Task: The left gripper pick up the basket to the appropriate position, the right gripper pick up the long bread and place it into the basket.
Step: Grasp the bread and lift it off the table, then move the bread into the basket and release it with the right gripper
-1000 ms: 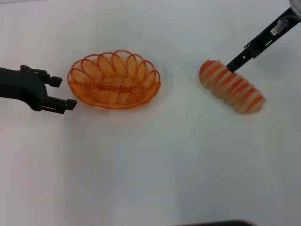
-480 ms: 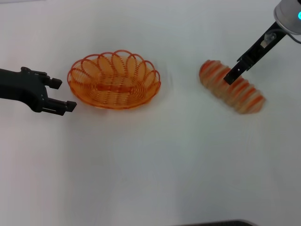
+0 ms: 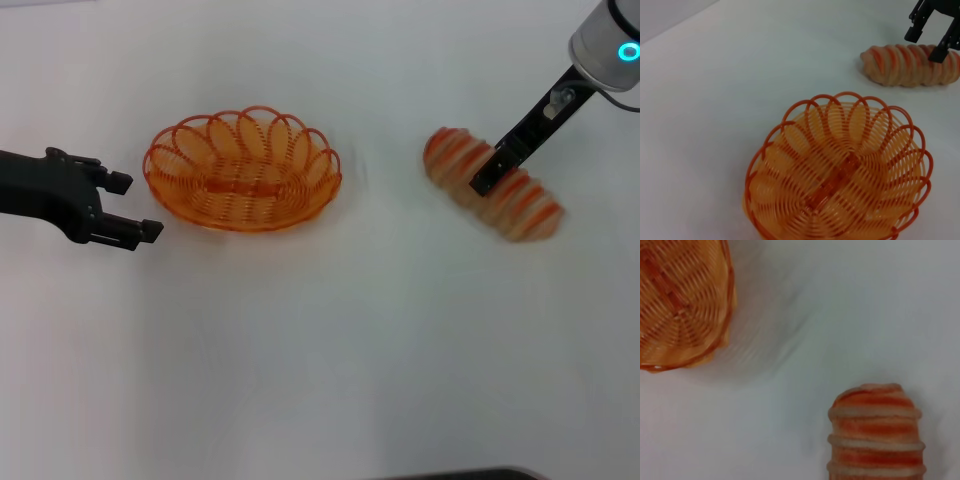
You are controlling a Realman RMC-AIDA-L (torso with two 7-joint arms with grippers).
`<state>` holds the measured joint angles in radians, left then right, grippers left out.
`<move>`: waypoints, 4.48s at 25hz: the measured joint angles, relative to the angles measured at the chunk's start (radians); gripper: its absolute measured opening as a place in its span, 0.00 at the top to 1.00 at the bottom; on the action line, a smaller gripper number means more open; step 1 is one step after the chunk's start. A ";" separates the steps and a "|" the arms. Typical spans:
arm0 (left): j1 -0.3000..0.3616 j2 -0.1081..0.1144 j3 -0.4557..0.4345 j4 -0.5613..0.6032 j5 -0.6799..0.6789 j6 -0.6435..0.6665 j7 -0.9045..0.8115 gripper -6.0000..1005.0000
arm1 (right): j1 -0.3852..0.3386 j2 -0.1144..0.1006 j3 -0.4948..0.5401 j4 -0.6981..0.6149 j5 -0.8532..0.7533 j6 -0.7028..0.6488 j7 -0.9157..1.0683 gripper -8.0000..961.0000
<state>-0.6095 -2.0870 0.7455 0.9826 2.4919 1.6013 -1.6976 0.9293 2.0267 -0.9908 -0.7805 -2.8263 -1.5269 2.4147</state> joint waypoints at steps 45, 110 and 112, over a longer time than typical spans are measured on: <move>-0.003 -0.006 0.004 -0.001 0.023 -0.025 0.001 0.19 | 0.003 0.018 -0.005 0.052 -0.078 0.051 -0.001 0.35; -0.015 -0.009 0.014 -0.004 0.041 -0.023 -0.002 0.19 | -0.024 0.013 0.011 -0.035 -0.046 0.043 -0.010 0.78; -0.015 -0.009 0.014 -0.009 0.041 -0.023 -0.002 0.19 | -0.033 0.003 0.015 -0.048 -0.023 0.042 -0.015 0.78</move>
<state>-0.6243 -2.0963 0.7593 0.9732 2.5333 1.5784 -1.6998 0.8960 2.0300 -0.9754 -0.8285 -2.8494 -1.4849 2.4001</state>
